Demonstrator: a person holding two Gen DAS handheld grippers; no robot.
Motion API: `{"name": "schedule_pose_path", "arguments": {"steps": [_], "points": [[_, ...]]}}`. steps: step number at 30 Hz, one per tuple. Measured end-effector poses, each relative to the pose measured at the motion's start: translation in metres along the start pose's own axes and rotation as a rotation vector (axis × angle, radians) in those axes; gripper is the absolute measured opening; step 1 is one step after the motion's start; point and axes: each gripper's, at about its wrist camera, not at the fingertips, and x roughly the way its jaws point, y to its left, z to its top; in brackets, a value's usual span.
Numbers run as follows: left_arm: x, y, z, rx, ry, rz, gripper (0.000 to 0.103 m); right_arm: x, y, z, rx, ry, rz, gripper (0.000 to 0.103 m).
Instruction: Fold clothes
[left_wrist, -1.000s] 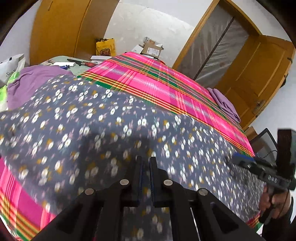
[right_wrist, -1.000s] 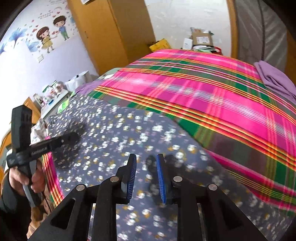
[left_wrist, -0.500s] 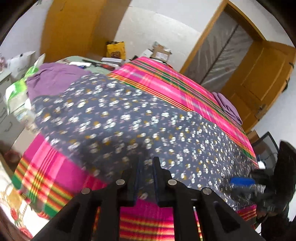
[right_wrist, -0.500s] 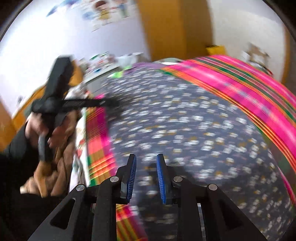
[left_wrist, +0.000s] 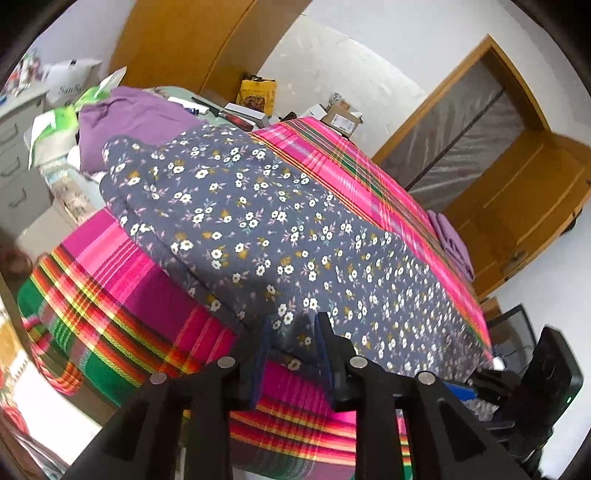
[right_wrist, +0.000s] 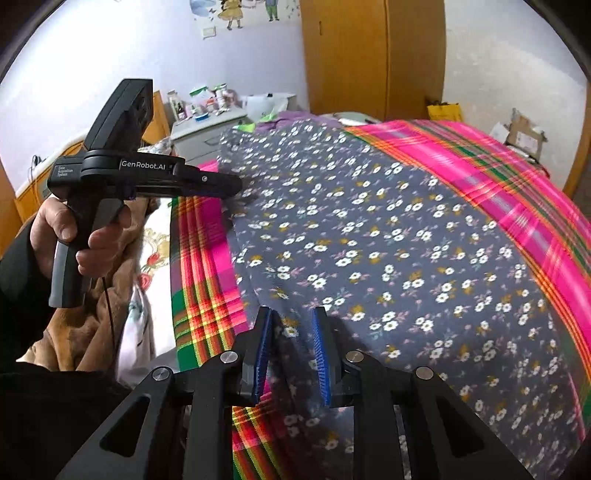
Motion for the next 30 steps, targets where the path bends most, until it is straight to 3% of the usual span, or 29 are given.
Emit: {"name": "schedule_pose_path", "arguments": {"steps": [11, 13, 14, 15, 25, 30], "points": [[0.005, 0.010, 0.005, -0.103, -0.022, -0.010, 0.025, 0.005, 0.011, -0.006, -0.071, 0.030, -0.039, 0.018], [0.007, 0.009, 0.005, -0.096, -0.022, 0.012, 0.007, 0.004, 0.013, -0.005, -0.091, 0.029, -0.043, 0.018], [0.009, 0.009, 0.005, -0.094, -0.016, 0.026, 0.000, 0.004, 0.014, -0.005, -0.098, 0.025, -0.043, 0.011], [0.009, 0.010, 0.004, -0.096, -0.016, 0.025, 0.000, 0.003, 0.015, -0.006, -0.102, 0.018, -0.041, 0.002], [-0.014, 0.001, 0.008, -0.049, -0.092, 0.027, 0.000, -0.017, 0.016, 0.000, -0.098, -0.058, -0.009, 0.002], [-0.022, 0.003, 0.007, -0.045, -0.097, 0.024, 0.000, -0.009, 0.021, -0.008, -0.121, -0.013, 0.025, 0.002]]}}
